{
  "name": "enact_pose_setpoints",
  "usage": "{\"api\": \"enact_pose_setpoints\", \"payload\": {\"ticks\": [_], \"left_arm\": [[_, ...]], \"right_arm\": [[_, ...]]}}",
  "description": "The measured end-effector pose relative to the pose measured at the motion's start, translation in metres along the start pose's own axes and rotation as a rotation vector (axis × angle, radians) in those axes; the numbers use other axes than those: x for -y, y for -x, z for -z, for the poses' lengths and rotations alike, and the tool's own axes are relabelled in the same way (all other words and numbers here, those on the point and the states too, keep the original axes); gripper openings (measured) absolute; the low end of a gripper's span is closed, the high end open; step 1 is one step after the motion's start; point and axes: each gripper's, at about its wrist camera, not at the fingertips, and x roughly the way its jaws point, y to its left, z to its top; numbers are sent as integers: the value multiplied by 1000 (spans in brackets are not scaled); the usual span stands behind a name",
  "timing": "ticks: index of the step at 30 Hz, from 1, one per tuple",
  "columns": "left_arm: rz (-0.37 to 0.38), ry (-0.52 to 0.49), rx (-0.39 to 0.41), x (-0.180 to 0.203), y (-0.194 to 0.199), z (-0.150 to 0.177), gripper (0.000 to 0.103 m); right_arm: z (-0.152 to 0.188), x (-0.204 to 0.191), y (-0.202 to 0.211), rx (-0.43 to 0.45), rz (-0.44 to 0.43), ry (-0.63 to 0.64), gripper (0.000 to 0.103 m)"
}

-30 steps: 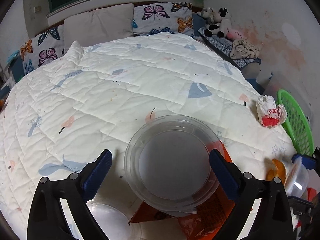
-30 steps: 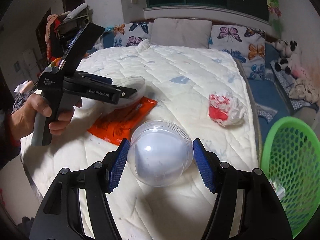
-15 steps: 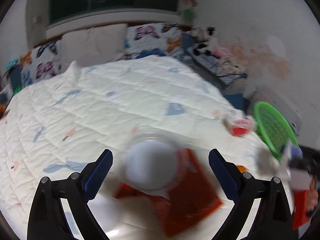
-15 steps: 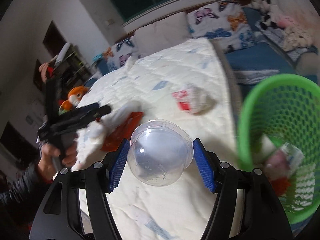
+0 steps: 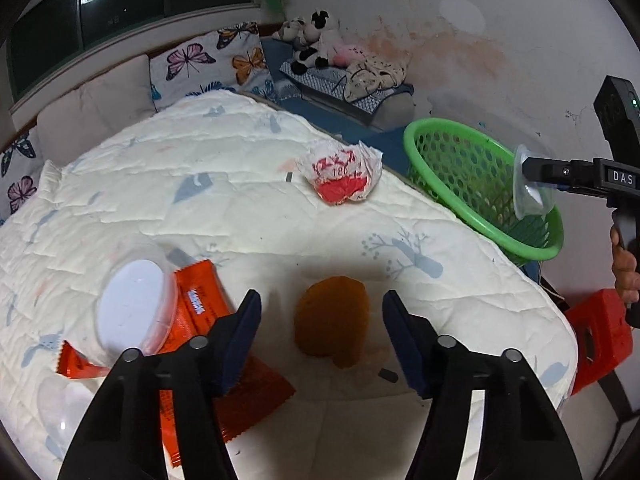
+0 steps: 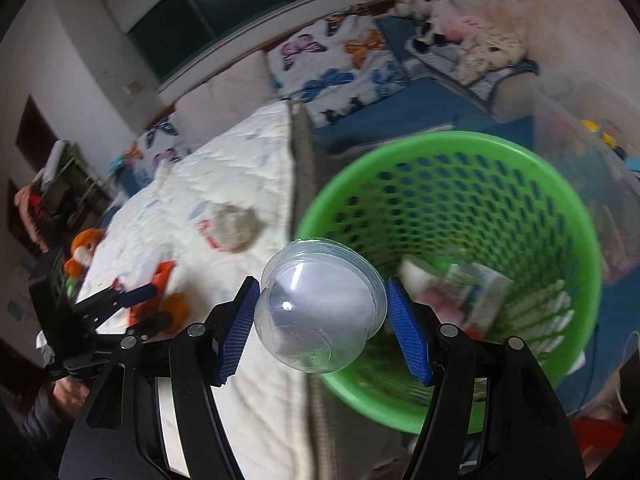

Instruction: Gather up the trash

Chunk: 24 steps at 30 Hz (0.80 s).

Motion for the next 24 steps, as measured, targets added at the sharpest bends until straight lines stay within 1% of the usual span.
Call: {"api": "enact_pose_setpoints", "payload": {"ticks": [5, 7, 9, 12, 17, 19, 24], "left_arm": [[1, 14, -19, 1, -8, 1, 53], [6, 9, -25, 2, -10, 1, 43], [16, 7, -27, 5, -10, 2, 36], [7, -14, -14, 11, -6, 1, 31], [26, -18, 12, 20, 5, -9, 29], [36, -13, 24, 24, 8, -14, 28], [81, -8, 44, 42, 10, -34, 28]], "right_arm": [[2, 22, -1, 3, 64, -23, 65], [2, 28, -3, -3, 71, -35, 65], [4, 34, -6, -6, 89, -44, 65], [5, 40, -7, -7, 107, -53, 65], [4, 50, -7, -8, 132, -73, 67], [4, 56, -5, -11, 122, -96, 70], [6, 63, 8, 12, 116, -125, 72]]}}
